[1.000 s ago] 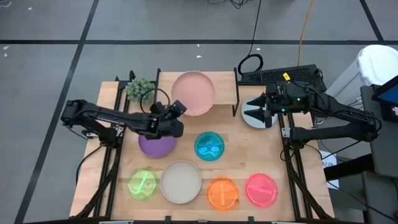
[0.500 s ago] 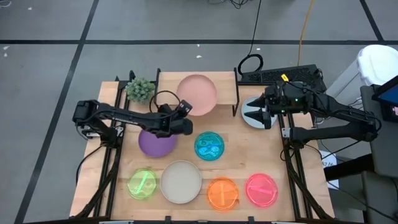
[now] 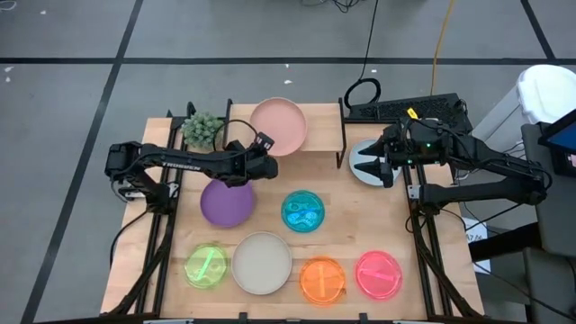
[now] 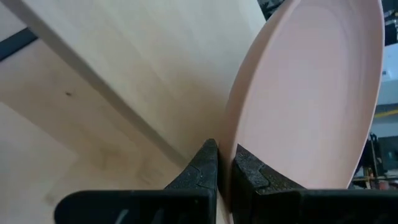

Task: Place and stack plates onto a shelf
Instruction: Put the pink plate on the shelf

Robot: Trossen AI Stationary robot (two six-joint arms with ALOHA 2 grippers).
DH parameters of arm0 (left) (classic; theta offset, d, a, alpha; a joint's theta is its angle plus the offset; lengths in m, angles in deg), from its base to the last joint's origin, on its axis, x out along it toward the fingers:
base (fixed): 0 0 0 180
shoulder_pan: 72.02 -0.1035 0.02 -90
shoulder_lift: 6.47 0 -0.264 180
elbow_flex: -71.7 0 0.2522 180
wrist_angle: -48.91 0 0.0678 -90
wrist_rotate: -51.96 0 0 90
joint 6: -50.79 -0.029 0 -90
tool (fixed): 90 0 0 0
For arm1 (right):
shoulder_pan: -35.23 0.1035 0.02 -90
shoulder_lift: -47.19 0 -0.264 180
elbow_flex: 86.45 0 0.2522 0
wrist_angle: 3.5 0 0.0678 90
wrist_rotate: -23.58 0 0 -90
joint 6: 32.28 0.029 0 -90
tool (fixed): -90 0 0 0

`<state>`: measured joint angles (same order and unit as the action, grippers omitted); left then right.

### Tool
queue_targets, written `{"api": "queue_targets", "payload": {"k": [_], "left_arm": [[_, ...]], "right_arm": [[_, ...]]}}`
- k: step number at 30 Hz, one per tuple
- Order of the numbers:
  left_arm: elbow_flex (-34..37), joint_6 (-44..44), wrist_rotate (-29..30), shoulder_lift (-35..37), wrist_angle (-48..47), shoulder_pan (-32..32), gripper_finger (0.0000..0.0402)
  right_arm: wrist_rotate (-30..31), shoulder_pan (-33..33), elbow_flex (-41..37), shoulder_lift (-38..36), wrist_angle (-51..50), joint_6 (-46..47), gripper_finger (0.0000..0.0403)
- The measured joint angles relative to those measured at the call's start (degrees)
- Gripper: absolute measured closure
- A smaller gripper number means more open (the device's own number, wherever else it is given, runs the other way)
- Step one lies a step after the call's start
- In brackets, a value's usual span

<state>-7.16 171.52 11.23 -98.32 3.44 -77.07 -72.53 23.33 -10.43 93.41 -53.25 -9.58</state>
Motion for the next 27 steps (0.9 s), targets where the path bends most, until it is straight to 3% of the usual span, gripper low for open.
{"api": "queue_targets", "payload": {"k": [5,13,27], "left_arm": [[0.0,0.2,0.0,0.0,-0.3,-0.3,0.0387],[0.0,0.5,-0.3,0.0,-1.3,-0.6,0.0331],[0.0,-2.8,1.5,1.7,-1.4,-1.3,0.0323]], "right_arm": [[-0.1,0.0,0.0,0.0,-0.9,0.1,0.0138],[-0.2,0.0,0.0,0.0,-1.0,0.1,0.0138],[-1.7,0.0,0.0,-1.6,-1.0,0.2,0.0138]]}}
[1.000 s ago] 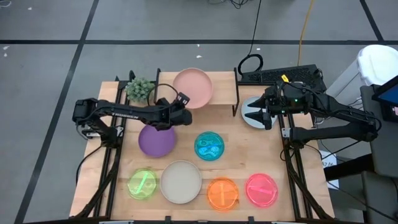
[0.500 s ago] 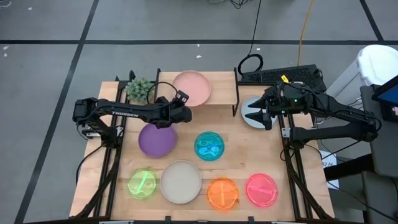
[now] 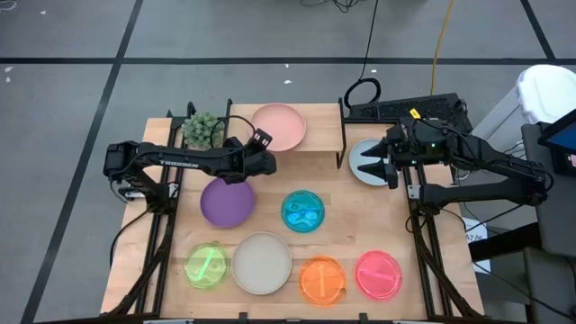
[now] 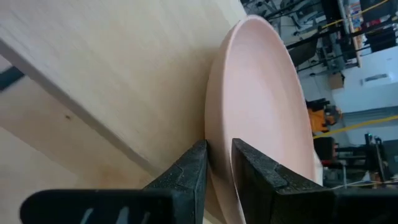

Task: Place and stack plates onto a shelf
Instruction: Put the pink plate on the shelf

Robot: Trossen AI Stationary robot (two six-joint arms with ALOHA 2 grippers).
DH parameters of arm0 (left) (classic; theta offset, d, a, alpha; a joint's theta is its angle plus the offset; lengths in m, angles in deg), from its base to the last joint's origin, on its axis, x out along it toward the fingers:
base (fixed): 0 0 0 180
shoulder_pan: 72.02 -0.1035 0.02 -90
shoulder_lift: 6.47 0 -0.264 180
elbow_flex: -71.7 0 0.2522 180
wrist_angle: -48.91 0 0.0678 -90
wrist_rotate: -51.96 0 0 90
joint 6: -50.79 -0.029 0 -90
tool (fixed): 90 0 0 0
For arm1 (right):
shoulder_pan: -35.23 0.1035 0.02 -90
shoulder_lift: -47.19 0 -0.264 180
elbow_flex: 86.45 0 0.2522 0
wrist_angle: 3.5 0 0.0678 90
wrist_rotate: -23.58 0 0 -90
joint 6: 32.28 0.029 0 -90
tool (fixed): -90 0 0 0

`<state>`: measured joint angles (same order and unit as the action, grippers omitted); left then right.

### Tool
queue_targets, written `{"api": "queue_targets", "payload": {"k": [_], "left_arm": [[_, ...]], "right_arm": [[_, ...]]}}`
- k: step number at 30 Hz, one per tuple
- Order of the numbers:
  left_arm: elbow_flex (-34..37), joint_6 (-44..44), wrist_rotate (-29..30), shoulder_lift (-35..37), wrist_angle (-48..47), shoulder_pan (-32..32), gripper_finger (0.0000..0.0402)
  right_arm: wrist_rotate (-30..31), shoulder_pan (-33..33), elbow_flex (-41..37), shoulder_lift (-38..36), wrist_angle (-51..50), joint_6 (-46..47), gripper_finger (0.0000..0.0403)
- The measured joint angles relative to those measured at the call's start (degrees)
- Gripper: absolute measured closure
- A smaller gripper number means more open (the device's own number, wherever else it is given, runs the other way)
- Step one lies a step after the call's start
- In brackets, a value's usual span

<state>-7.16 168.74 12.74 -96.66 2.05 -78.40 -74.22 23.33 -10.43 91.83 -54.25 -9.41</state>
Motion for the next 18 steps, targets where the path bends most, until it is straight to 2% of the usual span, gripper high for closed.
{"api": "queue_targets", "payload": {"k": [6,9,18], "left_arm": [[0.0,-2.1,0.7,0.0,-0.9,0.0,0.0322],[0.0,-4.9,0.6,0.1,-0.2,0.0,0.0308],[-0.1,-3.2,-5.6,0.2,-2.4,0.3,0.0186]], "right_arm": [[0.0,0.0,0.0,-0.1,-0.1,0.0,0.0138],[0.0,0.0,0.0,0.0,-0.1,0.0,0.0138],[0.0,0.0,0.0,0.1,-0.6,1.8,0.0138]]}}
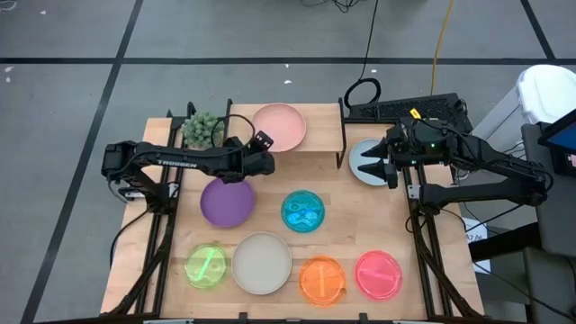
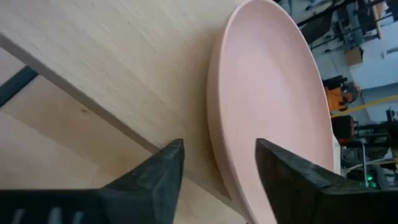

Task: Place and stack plates onto a shelf
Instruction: Put the pink plate on the shelf

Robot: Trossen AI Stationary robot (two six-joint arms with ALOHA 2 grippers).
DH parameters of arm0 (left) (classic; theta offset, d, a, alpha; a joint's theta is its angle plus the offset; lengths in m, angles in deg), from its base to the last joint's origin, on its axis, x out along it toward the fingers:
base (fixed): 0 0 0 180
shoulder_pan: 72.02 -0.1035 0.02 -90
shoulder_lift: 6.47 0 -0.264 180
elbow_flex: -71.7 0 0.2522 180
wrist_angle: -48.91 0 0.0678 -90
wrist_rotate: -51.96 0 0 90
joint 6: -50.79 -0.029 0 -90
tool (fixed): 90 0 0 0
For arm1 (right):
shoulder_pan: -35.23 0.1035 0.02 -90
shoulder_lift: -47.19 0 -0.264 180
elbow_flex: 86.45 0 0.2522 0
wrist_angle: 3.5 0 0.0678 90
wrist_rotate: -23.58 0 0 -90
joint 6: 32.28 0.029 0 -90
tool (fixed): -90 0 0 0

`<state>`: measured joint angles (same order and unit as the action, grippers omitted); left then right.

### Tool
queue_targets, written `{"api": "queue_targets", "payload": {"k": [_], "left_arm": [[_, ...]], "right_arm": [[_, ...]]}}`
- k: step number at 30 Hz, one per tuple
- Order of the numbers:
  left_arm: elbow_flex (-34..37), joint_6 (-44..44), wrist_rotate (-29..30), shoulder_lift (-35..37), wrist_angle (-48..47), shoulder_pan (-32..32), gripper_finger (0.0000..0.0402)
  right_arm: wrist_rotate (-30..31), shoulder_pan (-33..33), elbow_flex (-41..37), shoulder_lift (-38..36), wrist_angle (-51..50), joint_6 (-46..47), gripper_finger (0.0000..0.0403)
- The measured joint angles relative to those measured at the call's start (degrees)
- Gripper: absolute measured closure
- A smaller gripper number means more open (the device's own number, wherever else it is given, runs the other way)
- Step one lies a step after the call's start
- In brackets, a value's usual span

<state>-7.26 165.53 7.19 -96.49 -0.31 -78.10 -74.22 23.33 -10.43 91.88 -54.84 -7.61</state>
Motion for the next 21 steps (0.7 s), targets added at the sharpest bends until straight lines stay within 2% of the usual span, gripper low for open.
{"api": "queue_targets", "payload": {"k": [4,8,11,14,16,18,21], "left_arm": [[0.1,-0.8,-2.5,2.3,-2.4,1.2,0.0166],[0.1,-7.6,-5.1,6.0,-0.9,2.7,0.0165],[0.1,-12.5,-4.9,8.9,1.0,4.1,0.0165],[0.1,-25.1,-5.2,10.9,9.0,4.5,0.0165],[0.1,-36.4,-5.5,11.5,17.7,4.0,0.0165],[0.0,-48.4,-8.6,11.4,27.9,2.7,0.0165],[0.0,-57.2,-15.2,10.0,37.4,-0.4,0.0169]], "right_arm": [[0.0,0.0,0.0,0.0,-1.7,1.6,0.0138],[0.0,0.0,0.0,0.0,-2.7,2.8,0.0138],[0.0,0.0,0.0,0.0,-3.0,3.7,0.0138],[0.1,0.0,0.0,0.0,-3.0,3.9,0.0138],[0.1,0.0,0.0,0.0,-3.0,4.4,0.0138],[0.2,0.0,0.0,0.0,-3.0,4.7,0.0138],[0.2,0.0,0.0,0.1,-3.0,4.8,0.0138]]}}
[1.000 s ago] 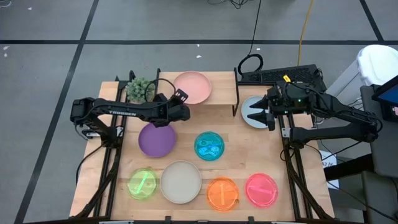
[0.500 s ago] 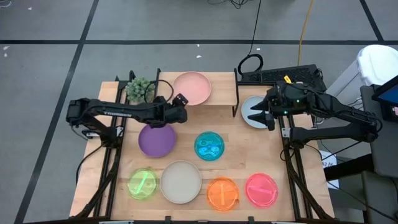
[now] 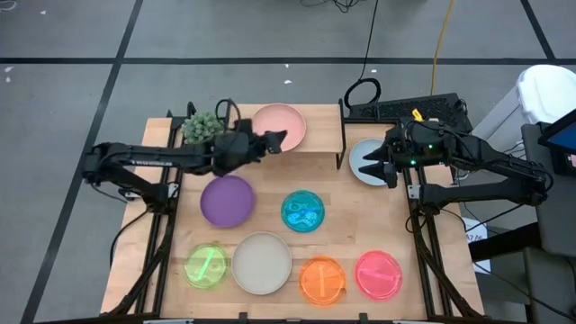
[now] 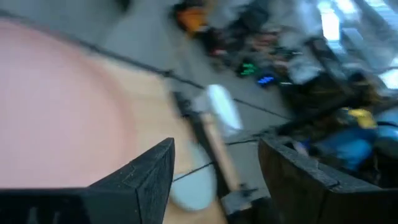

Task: Place and stack plates onto a shelf
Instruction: Put the pink plate on the shelf

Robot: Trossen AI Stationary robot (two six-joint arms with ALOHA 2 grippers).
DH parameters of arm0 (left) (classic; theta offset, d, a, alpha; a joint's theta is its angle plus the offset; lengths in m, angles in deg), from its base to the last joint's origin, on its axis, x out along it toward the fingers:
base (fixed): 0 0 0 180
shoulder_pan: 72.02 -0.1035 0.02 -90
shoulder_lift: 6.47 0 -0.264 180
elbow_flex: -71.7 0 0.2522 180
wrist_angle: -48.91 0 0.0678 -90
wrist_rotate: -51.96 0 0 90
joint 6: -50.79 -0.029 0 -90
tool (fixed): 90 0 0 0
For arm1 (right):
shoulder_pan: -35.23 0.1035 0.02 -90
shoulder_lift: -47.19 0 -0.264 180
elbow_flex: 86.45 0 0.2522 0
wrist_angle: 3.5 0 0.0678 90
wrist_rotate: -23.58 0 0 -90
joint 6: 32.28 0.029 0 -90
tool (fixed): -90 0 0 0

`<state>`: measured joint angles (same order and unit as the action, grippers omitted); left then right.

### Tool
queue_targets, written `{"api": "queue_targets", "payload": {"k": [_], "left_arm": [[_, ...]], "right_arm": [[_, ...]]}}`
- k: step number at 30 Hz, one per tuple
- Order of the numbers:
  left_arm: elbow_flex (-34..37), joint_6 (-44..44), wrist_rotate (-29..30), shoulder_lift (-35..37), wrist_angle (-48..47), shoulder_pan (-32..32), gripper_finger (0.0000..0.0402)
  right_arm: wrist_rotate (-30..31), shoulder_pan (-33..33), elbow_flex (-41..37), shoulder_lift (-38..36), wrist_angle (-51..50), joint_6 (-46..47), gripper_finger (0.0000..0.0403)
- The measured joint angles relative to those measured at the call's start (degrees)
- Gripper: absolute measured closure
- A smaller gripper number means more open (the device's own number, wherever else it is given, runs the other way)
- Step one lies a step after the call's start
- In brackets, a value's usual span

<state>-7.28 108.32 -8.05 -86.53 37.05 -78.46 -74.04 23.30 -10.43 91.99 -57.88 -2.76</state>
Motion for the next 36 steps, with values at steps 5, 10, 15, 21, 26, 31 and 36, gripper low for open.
{"api": "queue_targets", "payload": {"k": [5,10,15,21,26,31,36], "left_arm": [[0.1,-12.2,-11.4,-3.4,5.3,-3.9,0.0211],[0.1,-23.4,-15.0,-9.2,11.2,-5.6,0.026],[-2.6,-27.8,-15.3,-16.3,11.8,-5.4,0.0292],[-14.7,-31.9,-11.5,-23.7,3.1,-3.0,0.0313],[-24.3,-33.5,-4.8,-30.0,-10.5,-2.6,0.0322],[-27.9,-31.7,-6.8,-34.0,-10.5,-3.3,0.0323],[-27.9,-30.2,-5.8,-35.0,-11.2,-3.6,0.0324]], "right_arm": [[0.1,0.0,0.0,0.0,0.0,0.3,0.0138],[0.1,0.0,0.0,0.0,0.0,0.3,0.0138],[0.0,0.0,0.0,0.0,0.0,0.0,0.0138],[0.0,0.0,0.0,-0.6,0.0,0.3,0.0138],[0.0,0.0,0.0,-1.4,0.0,0.8,0.0138],[0.0,0.0,0.0,-1.8,0.0,0.7,0.0138],[0.1,0.0,0.0,-1.8,0.0,0.6,0.0138]]}}
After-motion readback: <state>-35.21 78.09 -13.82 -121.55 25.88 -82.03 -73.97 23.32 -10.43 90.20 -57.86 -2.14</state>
